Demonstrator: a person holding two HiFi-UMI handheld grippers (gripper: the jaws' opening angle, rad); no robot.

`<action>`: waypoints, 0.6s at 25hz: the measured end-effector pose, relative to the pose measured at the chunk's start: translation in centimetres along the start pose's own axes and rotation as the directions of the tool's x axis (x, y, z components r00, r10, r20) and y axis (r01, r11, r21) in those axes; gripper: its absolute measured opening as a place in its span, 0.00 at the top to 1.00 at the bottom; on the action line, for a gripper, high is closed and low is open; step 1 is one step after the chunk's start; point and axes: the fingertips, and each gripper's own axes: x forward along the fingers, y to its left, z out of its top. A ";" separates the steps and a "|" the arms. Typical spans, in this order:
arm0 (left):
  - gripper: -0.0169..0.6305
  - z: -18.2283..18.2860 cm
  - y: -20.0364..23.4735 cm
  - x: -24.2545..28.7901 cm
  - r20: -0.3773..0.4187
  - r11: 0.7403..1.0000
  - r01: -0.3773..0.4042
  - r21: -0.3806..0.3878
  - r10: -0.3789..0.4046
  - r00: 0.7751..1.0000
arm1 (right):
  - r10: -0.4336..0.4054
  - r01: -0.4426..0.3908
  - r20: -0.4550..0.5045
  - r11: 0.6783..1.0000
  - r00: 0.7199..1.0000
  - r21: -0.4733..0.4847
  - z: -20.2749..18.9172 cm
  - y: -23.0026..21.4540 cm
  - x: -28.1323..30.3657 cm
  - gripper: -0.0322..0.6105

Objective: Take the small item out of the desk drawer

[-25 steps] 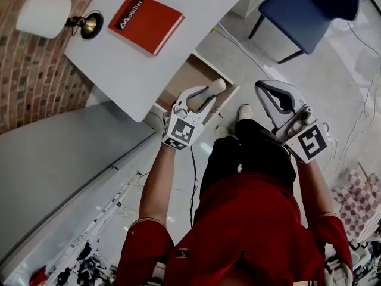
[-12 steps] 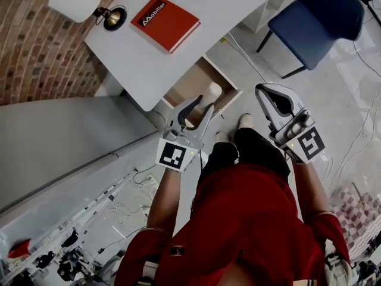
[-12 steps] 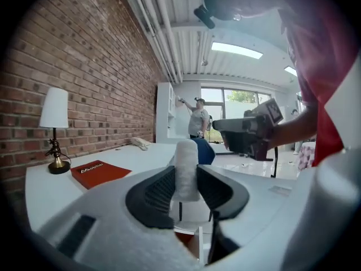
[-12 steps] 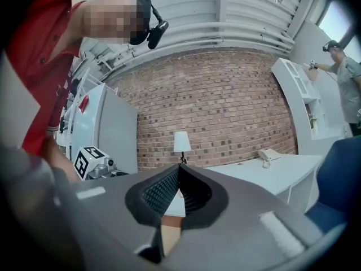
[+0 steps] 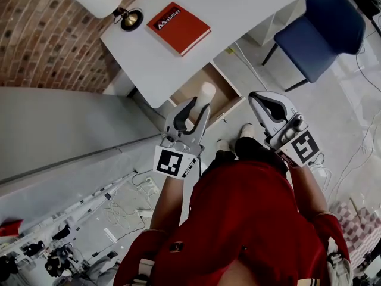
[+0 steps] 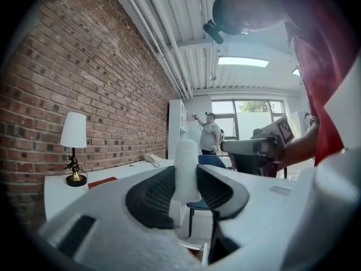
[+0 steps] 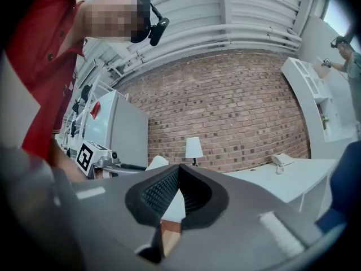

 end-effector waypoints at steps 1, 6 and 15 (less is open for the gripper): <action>0.77 0.3 -0.1 -0.2 0.006 1.000 -0.007 0.001 0.007 1.000 | 0.002 -0.002 0.005 1.000 1.000 0.001 0.2 0.1 0.1 0.93; 0.77 1.2 -0.6 -1.4 0.038 0.999 -0.031 -0.014 0.031 0.999 | 0.013 -0.013 0.016 1.000 1.000 -0.009 0.9 0.9 0.5 0.93; 0.77 1.4 0.3 -3.1 0.060 0.998 -0.056 -0.026 0.058 0.997 | 0.010 -0.010 0.003 1.000 1.000 -0.017 0.3 1.9 0.6 0.93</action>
